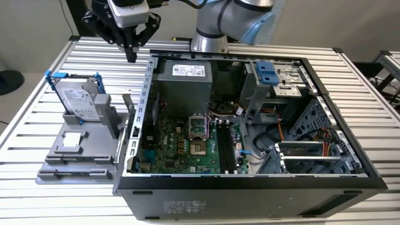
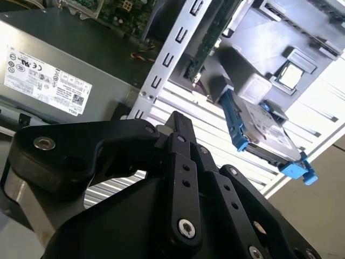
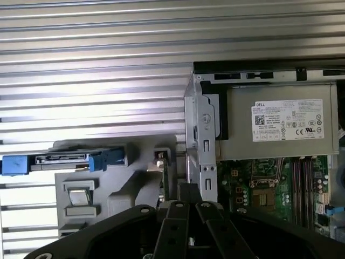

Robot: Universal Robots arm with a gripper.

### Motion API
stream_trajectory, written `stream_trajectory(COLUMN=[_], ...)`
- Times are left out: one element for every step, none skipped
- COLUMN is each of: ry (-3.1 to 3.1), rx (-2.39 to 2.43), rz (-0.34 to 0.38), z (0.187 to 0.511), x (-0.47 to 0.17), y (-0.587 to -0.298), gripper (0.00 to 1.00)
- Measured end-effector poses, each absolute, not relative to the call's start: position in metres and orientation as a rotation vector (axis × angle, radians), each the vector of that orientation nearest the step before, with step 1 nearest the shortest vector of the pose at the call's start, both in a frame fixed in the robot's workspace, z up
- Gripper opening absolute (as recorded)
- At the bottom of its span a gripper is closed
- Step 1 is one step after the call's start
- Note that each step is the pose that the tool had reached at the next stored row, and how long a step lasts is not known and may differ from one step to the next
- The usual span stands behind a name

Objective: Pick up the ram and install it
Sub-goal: 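Reach for the ram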

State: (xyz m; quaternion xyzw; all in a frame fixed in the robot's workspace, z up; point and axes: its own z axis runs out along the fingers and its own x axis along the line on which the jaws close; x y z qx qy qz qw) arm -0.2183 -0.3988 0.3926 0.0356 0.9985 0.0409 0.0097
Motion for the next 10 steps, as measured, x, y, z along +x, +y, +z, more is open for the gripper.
stream_trajectory(ry=[3.118,3.118,3.118,3.118,3.118,3.118,3.118,3.118,3.118,3.118], rx=[0.111,0.111,0.111,0.111,0.111,0.111,0.111,0.111,0.111,0.111], rz=[0.128,0.128,0.128,0.128,0.128,0.128,0.128,0.128,0.128,0.128], z=[0.393,0.393,0.393,0.393,0.393,0.393,0.393,0.393,0.393,0.393], x=[-0.221,-0.224,-0.227,-0.23,-0.234,-0.238,-0.243,-0.247,-0.252,-0.257], y=[-0.399,-0.399,-0.399,-0.399,-0.399,-0.399,-0.399,-0.399,-0.399,-0.399], gripper=[0.0,0.0,0.0,0.0,0.0,0.0,0.0,0.0,0.0,0.0])
